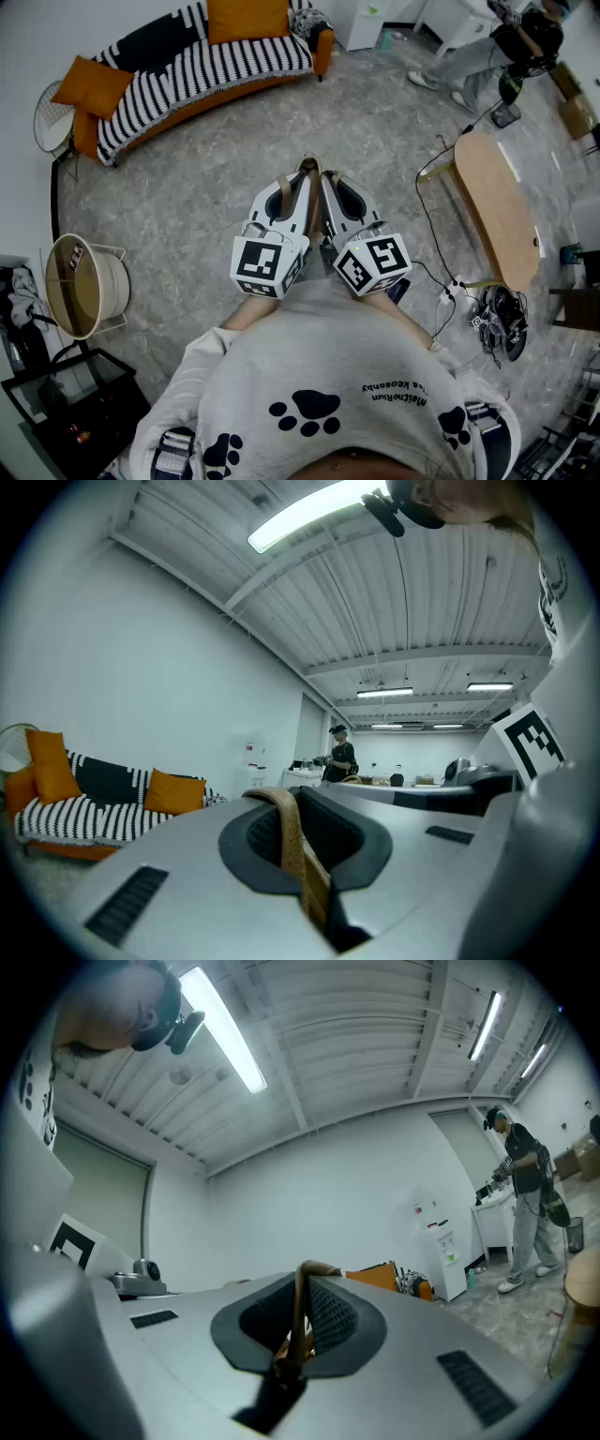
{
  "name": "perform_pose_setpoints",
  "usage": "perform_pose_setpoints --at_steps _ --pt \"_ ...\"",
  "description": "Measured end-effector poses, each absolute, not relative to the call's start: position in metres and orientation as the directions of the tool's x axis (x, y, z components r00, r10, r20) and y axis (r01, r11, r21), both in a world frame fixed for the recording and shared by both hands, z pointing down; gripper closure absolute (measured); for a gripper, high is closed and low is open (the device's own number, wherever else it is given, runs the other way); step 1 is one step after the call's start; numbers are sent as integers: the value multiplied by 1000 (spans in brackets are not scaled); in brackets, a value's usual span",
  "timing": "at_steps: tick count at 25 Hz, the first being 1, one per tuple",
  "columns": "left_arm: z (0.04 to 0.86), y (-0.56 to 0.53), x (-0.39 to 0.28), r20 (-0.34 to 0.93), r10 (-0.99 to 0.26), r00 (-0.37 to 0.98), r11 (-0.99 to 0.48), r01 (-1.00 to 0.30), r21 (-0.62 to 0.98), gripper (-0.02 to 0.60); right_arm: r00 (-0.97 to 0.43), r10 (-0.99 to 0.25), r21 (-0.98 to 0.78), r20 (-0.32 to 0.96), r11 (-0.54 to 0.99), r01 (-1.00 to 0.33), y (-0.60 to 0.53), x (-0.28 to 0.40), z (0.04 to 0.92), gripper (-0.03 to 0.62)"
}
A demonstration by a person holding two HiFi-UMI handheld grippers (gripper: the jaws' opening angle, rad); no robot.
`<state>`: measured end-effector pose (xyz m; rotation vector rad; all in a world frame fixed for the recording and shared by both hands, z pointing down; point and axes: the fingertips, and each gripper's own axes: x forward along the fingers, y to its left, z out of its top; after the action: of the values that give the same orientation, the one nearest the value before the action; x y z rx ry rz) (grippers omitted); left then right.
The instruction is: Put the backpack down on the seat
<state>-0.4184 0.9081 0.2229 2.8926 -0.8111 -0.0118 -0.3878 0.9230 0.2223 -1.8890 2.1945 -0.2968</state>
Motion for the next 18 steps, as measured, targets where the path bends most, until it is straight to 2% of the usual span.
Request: perform_pose_setpoints --at_steps 6,18 --pt "232 866 -392 37 -516 856 -846 -516 137 563 -139 -990 -294 -34 143 -945 877 -360 232 554" --pt "221 736 -299 21 -564 826 -818 -561 128 563 -207 -978 -304 -32 207 -930 746 -269 224 553"
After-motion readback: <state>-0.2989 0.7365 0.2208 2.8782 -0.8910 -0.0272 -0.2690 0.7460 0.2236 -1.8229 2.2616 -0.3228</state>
